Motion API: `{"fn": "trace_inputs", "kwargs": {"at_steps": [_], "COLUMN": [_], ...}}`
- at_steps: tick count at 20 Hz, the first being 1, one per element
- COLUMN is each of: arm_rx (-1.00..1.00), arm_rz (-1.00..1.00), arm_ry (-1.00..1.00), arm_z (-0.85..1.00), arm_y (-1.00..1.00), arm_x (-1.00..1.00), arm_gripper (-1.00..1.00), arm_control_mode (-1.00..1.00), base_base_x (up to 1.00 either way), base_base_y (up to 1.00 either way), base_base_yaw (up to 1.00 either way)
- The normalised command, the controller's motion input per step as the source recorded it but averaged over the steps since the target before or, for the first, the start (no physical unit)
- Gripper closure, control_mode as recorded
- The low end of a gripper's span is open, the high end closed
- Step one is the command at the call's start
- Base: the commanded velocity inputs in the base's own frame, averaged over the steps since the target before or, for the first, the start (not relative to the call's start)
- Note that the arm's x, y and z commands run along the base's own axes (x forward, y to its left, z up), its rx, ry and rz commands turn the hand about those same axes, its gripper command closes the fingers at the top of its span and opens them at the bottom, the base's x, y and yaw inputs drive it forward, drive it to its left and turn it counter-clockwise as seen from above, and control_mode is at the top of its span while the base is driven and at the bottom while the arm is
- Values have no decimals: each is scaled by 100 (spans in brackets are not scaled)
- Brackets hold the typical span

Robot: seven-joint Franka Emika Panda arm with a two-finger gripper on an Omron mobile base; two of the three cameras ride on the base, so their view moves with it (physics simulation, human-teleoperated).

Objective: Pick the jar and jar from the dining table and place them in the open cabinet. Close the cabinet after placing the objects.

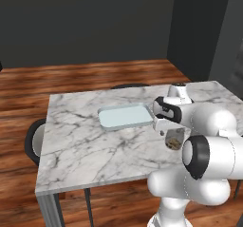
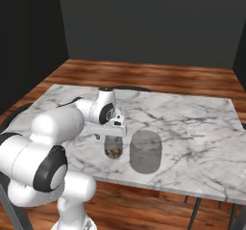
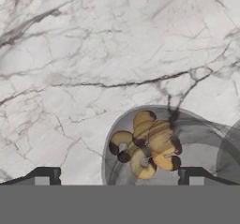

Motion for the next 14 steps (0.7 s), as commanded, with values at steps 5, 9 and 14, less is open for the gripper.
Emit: {"fn": "trace_inputs", "kwargs": {"at_steps": [5, 9, 14], "arm_rx": [-2, -2, 0], "arm_rz": [0, 0, 0], "arm_ry": [-6, -1, -1], "arm_z": [-26, -10, 0], "arm_y": [4, 26, 19], "arm_x": [-31, -5, 0], "arm_gripper": [100, 100, 100], "arm_control_mode": [-100, -100, -100], "base_base_x": [0, 0, 0], "base_base_y": [0, 0, 0], "base_base_yaw": [0, 0, 0]}}
